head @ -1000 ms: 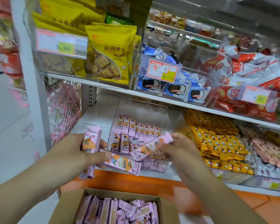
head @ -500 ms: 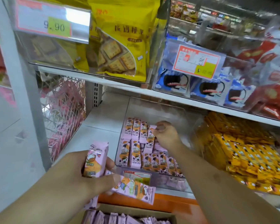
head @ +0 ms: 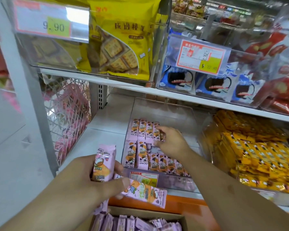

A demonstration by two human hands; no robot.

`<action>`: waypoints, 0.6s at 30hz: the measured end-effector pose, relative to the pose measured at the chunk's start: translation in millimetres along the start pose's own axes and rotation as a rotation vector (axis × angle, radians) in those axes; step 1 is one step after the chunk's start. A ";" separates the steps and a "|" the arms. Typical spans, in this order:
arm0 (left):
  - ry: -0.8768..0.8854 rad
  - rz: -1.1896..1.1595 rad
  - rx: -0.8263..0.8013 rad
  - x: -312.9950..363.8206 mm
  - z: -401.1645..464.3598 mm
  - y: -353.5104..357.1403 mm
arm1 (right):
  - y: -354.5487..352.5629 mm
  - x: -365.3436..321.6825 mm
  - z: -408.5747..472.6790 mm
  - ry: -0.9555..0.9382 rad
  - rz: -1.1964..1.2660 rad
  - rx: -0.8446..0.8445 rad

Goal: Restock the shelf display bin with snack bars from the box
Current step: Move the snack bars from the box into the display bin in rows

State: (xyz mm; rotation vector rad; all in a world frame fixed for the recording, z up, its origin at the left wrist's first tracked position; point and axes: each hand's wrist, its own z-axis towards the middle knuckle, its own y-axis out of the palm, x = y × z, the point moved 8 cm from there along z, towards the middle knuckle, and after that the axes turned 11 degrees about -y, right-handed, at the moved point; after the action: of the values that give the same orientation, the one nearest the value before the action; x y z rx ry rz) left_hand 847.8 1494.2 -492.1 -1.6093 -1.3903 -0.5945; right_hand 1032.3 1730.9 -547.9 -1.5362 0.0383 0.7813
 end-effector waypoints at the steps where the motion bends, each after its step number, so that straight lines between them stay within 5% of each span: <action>1: -0.003 0.026 0.024 3.8 -3.3 -2.8 | 1.0 -0.5 3.8 -0.010 -0.054 -0.008; 6: -0.018 0.000 0.037 4.1 -2.1 -1.9 | 0.7 -1.7 0.8 -0.009 -0.231 -0.076; 10: -0.016 -0.059 0.050 2.7 -3.2 -3.2 | -32.9 -35.7 -47.2 -0.106 0.217 0.024; 13: 0.001 -0.115 0.064 4.4 -9.3 -3.8 | -49.9 -71.9 -102.6 -0.164 0.550 -0.130; 18: 0.011 -0.228 0.118 7.7 -18.6 -5.0 | -61.5 -100.4 -170.5 -0.280 0.385 -0.249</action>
State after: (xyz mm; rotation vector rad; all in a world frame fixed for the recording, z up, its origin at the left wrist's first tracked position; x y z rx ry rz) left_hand 848.6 1482.1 -475.3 -1.3635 -1.5832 -0.6401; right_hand 1060.3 1545.4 -459.8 -1.6619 0.0308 1.3435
